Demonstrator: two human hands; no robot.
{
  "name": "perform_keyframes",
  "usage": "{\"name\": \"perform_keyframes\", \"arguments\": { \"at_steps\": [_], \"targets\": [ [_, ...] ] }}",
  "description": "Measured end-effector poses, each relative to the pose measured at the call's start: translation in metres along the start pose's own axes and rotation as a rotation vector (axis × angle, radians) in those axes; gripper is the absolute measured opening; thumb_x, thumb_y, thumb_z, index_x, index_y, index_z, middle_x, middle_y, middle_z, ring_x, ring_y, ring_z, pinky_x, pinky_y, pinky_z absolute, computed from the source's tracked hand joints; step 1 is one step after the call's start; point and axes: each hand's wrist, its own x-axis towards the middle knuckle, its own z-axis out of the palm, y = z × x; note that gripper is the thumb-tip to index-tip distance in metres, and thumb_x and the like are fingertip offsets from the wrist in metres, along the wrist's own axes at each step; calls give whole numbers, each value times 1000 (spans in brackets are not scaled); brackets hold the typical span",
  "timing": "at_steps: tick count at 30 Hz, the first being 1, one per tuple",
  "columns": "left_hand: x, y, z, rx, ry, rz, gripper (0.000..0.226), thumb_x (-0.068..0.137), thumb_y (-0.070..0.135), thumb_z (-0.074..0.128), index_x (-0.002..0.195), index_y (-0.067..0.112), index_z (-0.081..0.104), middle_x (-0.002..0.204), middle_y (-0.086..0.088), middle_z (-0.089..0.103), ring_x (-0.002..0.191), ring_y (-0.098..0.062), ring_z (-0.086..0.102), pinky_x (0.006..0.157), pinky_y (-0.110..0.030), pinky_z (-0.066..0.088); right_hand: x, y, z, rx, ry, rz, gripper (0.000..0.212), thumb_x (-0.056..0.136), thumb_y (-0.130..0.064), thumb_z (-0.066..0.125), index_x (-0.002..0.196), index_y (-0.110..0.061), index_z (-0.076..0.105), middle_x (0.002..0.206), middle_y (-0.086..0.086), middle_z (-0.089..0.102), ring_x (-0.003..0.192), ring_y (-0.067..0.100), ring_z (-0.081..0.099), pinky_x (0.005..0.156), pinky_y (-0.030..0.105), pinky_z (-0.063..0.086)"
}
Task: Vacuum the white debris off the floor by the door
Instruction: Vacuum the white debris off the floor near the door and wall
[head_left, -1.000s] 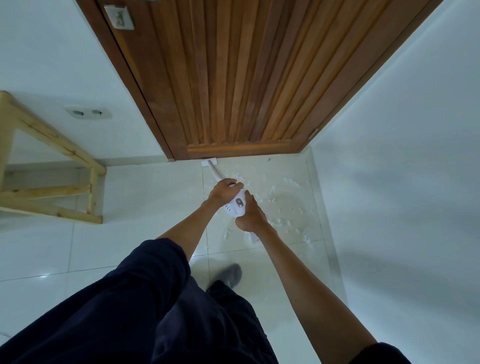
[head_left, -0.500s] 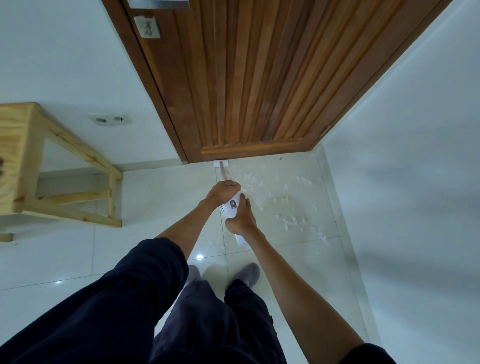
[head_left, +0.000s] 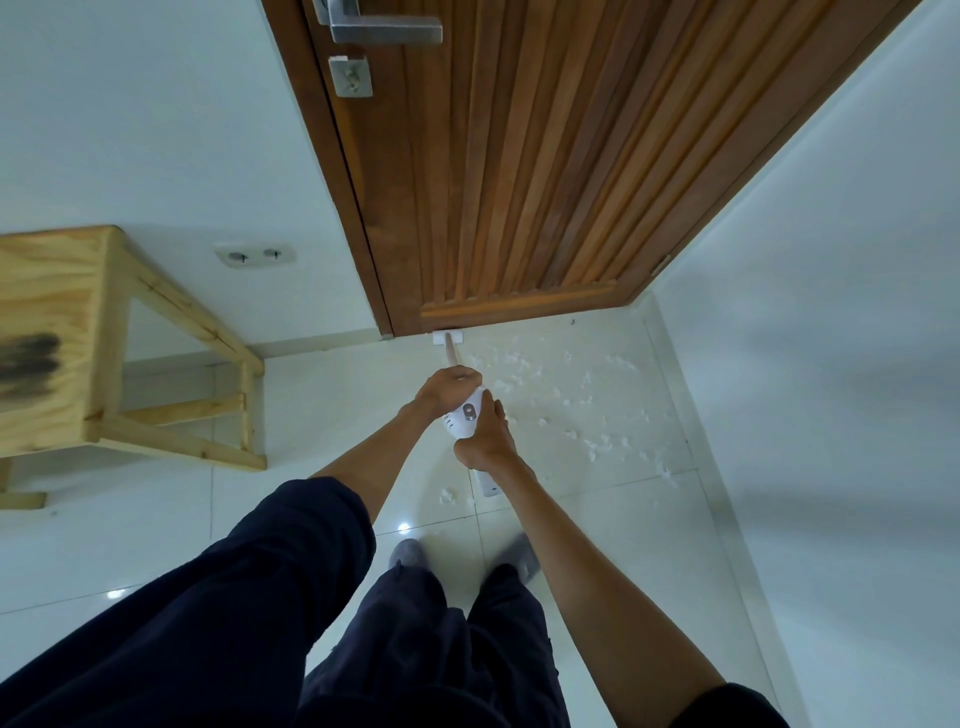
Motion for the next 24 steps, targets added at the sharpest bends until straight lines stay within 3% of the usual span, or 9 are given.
{"name": "perform_keyframes", "arguments": {
  "at_steps": [6, 11, 15, 19, 24],
  "targets": [
    [-1, -12, -10, -12, -6, 7, 34, 99, 35, 49, 127, 23, 66, 142, -7, 58, 125, -27, 55, 91, -28, 37, -7, -12, 5, -33, -33, 10, 89, 76, -6, 63, 150, -16, 15, 150, 8, 27, 133, 34, 37, 105, 47, 43],
    [-2, -19, -16, -17, 1, 1, 35, 97, 35, 51, 125, 22, 67, 137, -6, 60, 106, -20, 53, 89, -28, 38, -12, -16, 8, -50, -53, -3, 90, 77, -5, 64, 151, -18, 15, 149, 6, 30, 131, 32, 39, 104, 44, 44],
    [-4, -28, -23, -7, 27, -23, 39, 96, 39, 53, 128, 20, 66, 139, -6, 59, 119, -25, 56, 91, -29, 40, -14, -19, 12, -66, -69, -15, 83, 77, -5, 64, 147, -18, 22, 143, 6, 37, 129, 31, 41, 103, 45, 44],
    [-6, -34, -28, -6, 29, -33, 41, 94, 40, 52, 128, 21, 65, 139, -7, 59, 117, -25, 57, 91, -30, 41, -16, -23, 16, -64, -76, -20, 82, 76, -2, 64, 146, -18, 23, 139, 5, 38, 126, 30, 43, 98, 41, 45],
    [-12, -36, -32, 4, 32, -42, 47, 87, 47, 50, 124, 23, 65, 133, -6, 62, 109, -24, 58, 95, -35, 46, -21, -24, 13, -62, -119, -20, 88, 71, 1, 60, 147, -22, 22, 138, 2, 39, 126, 29, 43, 100, 45, 46]
  ]
}}
